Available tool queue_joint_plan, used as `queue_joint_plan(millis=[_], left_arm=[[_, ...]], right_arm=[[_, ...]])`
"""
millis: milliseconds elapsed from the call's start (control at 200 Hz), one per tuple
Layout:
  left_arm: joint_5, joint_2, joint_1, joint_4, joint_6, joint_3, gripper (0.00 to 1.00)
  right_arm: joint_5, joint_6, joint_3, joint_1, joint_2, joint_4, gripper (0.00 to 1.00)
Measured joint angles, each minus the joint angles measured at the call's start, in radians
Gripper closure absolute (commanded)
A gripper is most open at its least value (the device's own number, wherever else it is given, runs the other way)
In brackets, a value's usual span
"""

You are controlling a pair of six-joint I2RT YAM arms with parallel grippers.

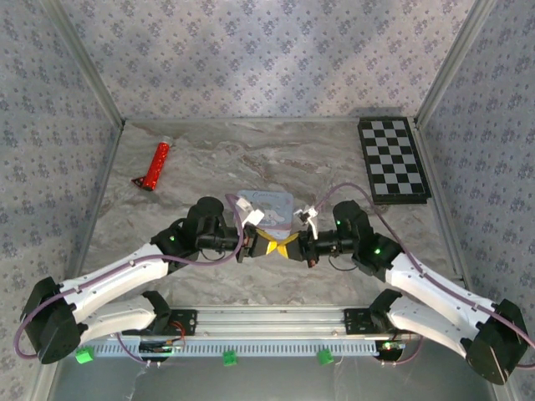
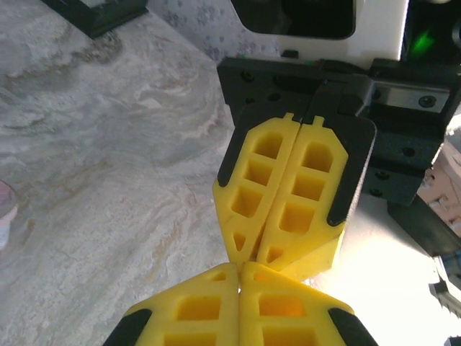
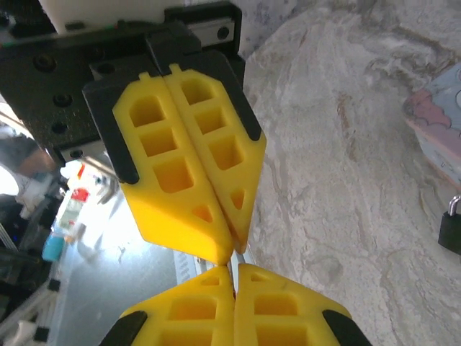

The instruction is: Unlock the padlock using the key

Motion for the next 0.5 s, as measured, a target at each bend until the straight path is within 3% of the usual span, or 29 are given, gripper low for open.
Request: queue_joint_plan(millis=[60, 175, 290, 440, 500], left_arm=[[-0.029, 0.000, 0.001, 0.037, -0.033, -0.001, 1.00], [-0.111, -0.008, 0.022, 0.132, -0.140, -0.037, 1.00], [-0.185, -0.008, 0.032, 0.241, -0.268, -0.089, 1.00], [-0.240, -0.008, 0.032, 0.352, -0.405, -0.115, 1.00], [-0.254, -0.008, 0.032, 0.384, -0.440, -0.115, 1.00]], right_arm=[[0.008, 0.035, -0.029, -0.032, -0.022, 0.053, 0.69], [0.072, 0.187, -0.144, -0.135, -0.094, 0.209, 0.50], [0.164, 0.314, -0.267, -0.179, -0.142, 0.370, 0.46], [0.265, 0.429, -0.348, -0.170, -0.181, 0.521, 0.27], [0.298, 0.448, -0.349, -0.156, -0.200, 0.558, 0.26]])
